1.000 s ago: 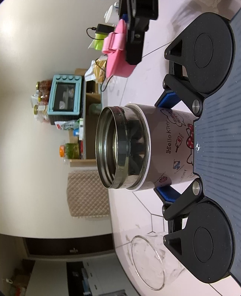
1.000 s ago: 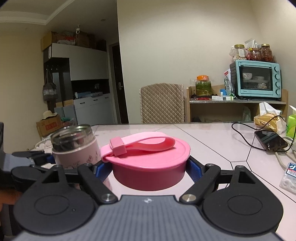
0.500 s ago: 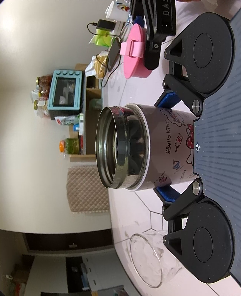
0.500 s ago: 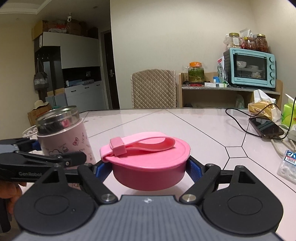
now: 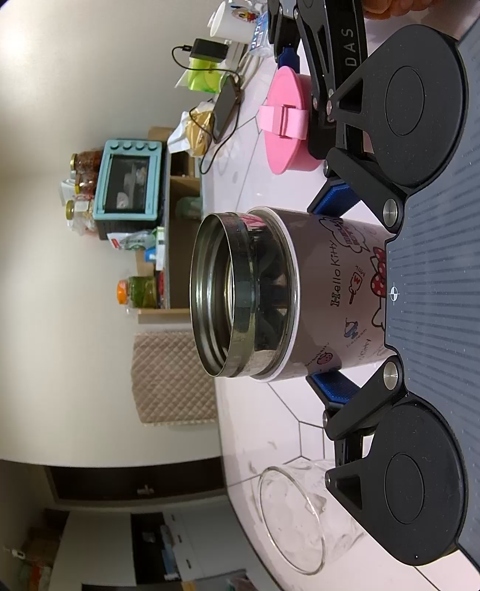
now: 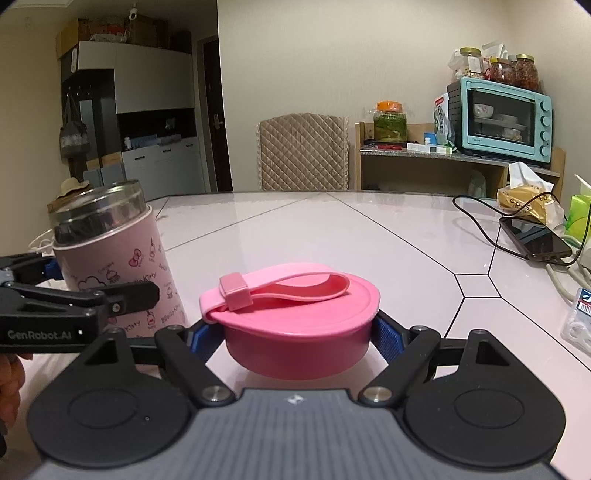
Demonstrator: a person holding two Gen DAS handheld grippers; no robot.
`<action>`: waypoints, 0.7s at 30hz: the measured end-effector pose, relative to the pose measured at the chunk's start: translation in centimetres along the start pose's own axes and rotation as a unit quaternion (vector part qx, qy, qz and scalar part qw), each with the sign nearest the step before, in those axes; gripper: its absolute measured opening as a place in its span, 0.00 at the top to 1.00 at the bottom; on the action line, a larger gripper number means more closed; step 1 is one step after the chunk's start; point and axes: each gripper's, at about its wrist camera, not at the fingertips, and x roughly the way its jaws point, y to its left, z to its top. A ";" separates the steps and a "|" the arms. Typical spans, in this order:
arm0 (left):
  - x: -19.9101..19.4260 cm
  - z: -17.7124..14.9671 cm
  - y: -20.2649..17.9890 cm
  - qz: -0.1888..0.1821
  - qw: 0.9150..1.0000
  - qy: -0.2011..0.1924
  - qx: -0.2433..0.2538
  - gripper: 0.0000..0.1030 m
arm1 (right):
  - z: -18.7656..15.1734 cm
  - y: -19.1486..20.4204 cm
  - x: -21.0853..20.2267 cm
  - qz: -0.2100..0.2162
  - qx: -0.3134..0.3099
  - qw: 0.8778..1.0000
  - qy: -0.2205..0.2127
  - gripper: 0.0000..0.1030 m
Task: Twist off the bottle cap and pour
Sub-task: 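Carry the pink lid away from the jar and lower it onto the table, then open the right tool to release the pink lid on the table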
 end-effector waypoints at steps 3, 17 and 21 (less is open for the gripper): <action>0.0 0.0 0.0 0.000 1.000 0.001 0.001 0.13 | -0.1 0.3 0.3 -0.003 -0.004 1.000 0.009 0.18; -0.1 -0.5 -0.1 0.000 1.000 0.003 0.003 0.12 | -0.2 0.2 1.1 -0.014 -0.015 0.999 0.034 0.17; -0.1 -0.6 -0.1 -0.001 1.000 0.003 0.003 0.12 | -0.2 0.1 1.2 -0.015 -0.016 0.999 0.040 0.18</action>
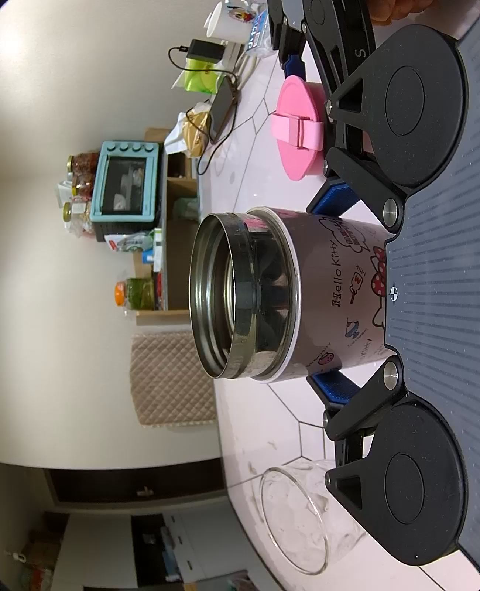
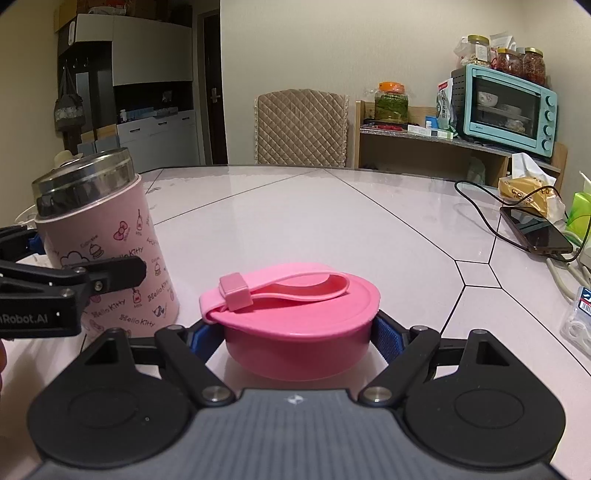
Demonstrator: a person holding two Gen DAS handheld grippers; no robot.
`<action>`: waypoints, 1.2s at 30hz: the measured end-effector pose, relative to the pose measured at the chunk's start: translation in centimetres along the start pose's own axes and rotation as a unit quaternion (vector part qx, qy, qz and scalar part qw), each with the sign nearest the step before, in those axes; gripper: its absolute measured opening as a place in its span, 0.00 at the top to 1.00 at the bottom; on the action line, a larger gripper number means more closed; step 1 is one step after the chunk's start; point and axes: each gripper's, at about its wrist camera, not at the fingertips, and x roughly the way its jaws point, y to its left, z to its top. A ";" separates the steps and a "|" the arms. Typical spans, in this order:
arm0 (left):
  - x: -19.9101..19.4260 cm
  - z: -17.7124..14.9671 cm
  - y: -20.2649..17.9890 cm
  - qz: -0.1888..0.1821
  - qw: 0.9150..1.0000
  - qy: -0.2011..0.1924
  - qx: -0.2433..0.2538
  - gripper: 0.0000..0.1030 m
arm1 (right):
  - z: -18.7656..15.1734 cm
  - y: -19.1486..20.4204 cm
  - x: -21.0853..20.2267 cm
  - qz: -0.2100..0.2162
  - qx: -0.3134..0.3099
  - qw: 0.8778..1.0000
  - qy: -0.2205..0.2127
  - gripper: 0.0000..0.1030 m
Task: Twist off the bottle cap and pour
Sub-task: 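Open the right tool to release the pink lid on the table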
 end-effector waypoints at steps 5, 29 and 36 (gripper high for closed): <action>0.0 0.0 0.0 0.000 1.000 0.000 0.001 0.12 | 0.0 -0.1 0.2 0.000 -0.001 1.000 0.007 0.17; -0.2 0.3 0.0 -0.006 1.000 0.004 0.005 0.13 | -0.2 -0.2 0.7 -0.003 -0.015 1.000 0.025 0.16; -0.3 0.2 -0.1 -0.005 1.000 0.004 0.007 0.12 | -0.3 0.0 0.8 -0.006 -0.022 0.999 0.031 0.12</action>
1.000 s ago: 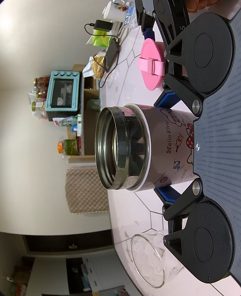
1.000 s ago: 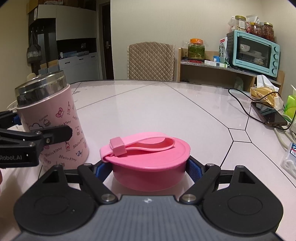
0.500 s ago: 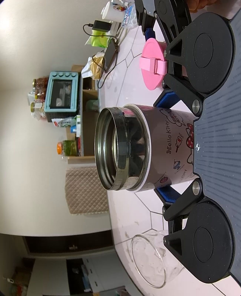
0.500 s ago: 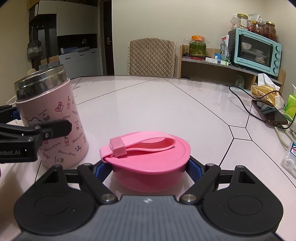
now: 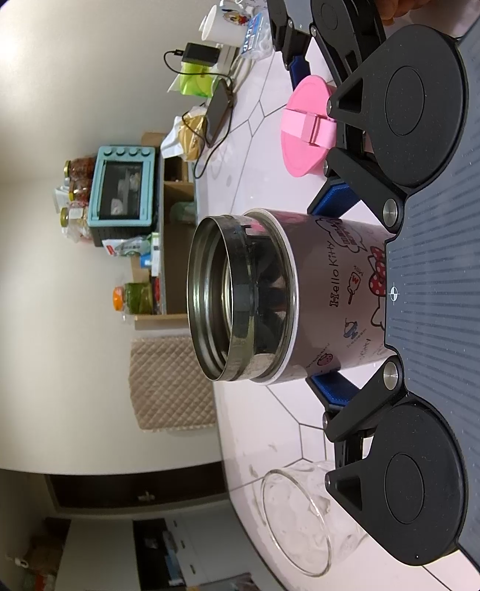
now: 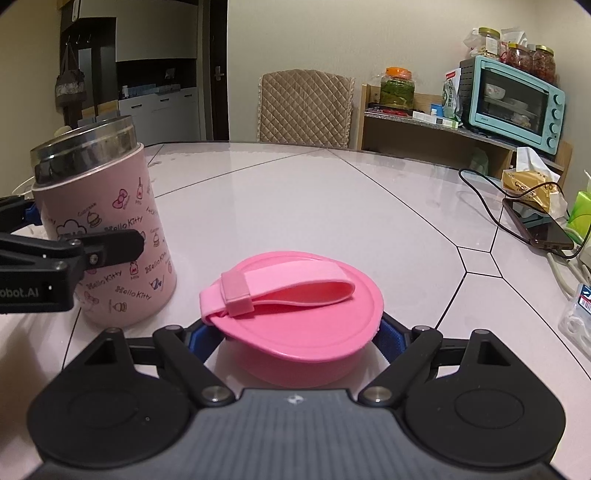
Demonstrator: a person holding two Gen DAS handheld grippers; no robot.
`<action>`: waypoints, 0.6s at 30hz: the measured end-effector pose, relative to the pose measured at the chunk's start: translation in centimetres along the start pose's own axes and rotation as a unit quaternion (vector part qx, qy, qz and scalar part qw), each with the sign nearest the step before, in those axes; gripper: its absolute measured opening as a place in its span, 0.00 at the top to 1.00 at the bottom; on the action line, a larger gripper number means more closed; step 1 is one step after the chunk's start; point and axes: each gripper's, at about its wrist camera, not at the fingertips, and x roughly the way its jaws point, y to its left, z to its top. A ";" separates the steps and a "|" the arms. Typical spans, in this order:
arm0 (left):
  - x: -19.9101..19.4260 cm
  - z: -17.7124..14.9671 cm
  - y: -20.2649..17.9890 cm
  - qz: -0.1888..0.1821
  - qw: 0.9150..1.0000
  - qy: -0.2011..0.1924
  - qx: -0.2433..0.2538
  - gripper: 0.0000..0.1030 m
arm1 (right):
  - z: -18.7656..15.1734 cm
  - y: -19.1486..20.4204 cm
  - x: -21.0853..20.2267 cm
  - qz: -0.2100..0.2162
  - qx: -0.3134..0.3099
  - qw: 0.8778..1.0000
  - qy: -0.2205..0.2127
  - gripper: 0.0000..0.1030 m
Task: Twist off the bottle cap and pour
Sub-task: 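Open the right tool to release the pink lid on the table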
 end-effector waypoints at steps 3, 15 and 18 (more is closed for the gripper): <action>-0.1 0.0 -0.1 0.000 1.000 0.000 0.000 0.12 | -0.1 0.1 0.0 -0.002 -0.005 1.000 0.002 0.10; -0.1 -0.2 -0.2 -0.002 1.000 0.003 -0.001 0.10 | -0.3 0.1 -0.1 -0.007 -0.012 1.000 0.009 0.00; -0.2 -0.2 -0.3 -0.002 1.000 0.005 0.000 0.10 | -0.4 0.0 -0.3 -0.008 -0.013 1.000 0.009 0.00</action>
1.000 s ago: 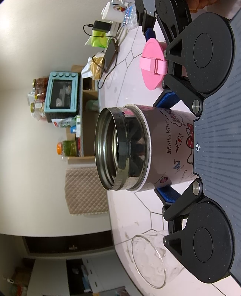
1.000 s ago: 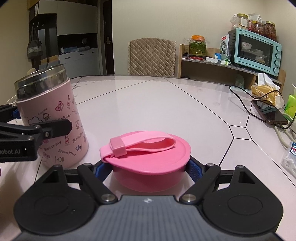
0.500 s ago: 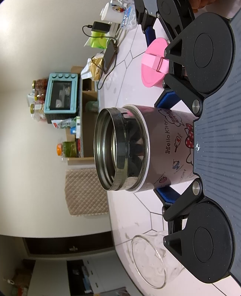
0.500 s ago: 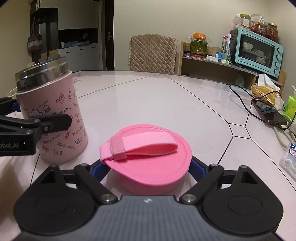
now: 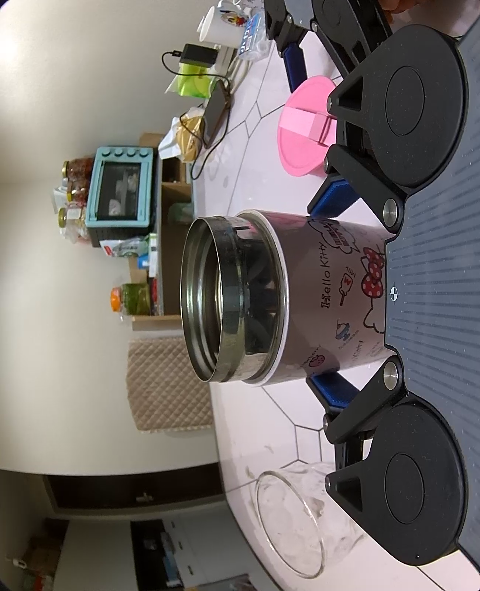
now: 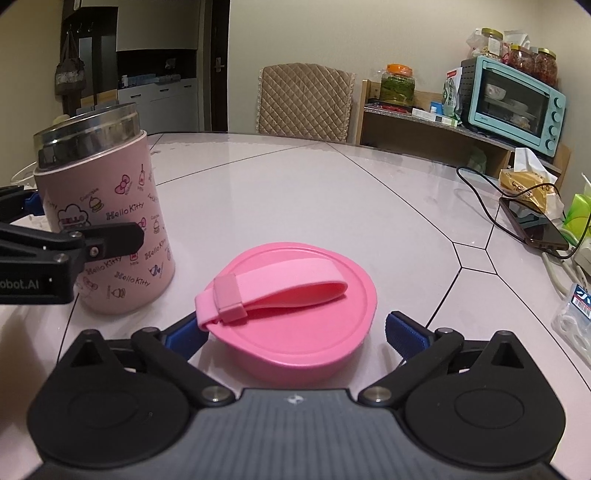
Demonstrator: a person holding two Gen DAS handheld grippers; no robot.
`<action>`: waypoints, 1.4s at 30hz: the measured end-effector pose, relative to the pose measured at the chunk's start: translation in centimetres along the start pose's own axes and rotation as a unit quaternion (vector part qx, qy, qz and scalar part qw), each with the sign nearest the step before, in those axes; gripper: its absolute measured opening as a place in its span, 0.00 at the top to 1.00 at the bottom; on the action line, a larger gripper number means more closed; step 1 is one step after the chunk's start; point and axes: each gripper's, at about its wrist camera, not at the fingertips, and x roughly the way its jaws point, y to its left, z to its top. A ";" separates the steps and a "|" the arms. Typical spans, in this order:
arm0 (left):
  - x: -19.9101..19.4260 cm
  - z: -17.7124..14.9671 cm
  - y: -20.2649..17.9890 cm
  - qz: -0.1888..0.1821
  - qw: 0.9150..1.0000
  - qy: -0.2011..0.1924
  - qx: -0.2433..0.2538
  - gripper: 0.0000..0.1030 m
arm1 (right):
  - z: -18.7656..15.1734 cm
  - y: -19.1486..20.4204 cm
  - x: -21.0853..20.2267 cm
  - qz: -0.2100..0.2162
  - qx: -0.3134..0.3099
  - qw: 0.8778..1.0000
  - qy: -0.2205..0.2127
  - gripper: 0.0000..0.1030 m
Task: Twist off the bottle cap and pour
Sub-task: 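Open the right tool to release the pink lid on the table, then lower the open jar onto the table and open the left tool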
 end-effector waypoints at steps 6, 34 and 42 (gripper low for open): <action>-0.1 -0.3 -0.2 -0.001 1.000 0.008 0.006 0.09 | -0.2 0.0 -0.8 0.002 0.001 1.000 -0.004 0.00; -2.5 -1.8 -0.8 0.013 0.999 0.041 0.018 0.00 | -1.3 0.4 -5.3 0.007 0.024 0.999 -0.030 0.00; -3.2 -2.3 -1.2 0.012 0.998 0.054 0.024 0.00 | -1.5 0.7 -6.2 0.011 0.027 0.999 -0.035 0.00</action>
